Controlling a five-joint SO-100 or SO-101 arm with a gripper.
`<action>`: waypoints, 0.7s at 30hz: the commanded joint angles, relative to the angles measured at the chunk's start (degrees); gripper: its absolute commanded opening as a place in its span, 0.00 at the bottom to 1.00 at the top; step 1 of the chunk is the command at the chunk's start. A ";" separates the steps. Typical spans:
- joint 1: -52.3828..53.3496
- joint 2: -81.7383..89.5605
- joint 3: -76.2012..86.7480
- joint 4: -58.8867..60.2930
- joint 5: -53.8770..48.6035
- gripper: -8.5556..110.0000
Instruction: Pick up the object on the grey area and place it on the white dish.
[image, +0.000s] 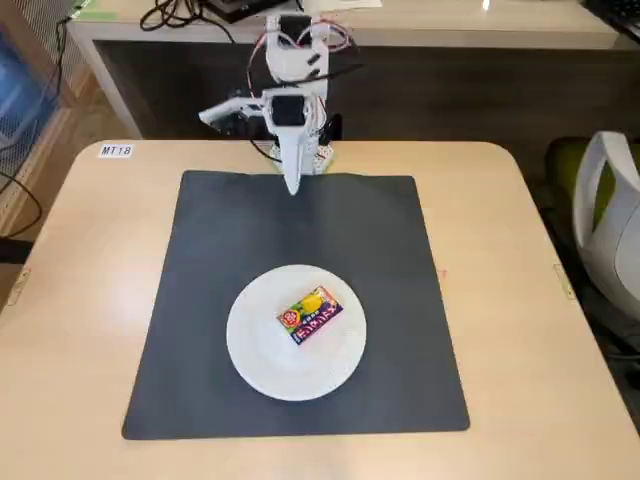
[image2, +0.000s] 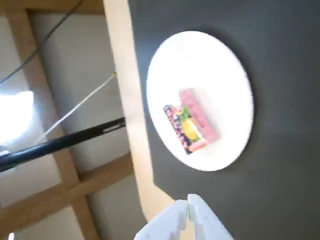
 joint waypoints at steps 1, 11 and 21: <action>0.18 6.68 9.58 -2.11 -1.93 0.07; 0.53 18.81 25.40 -2.46 -3.60 0.07; -0.18 29.79 35.07 0.97 -5.63 0.07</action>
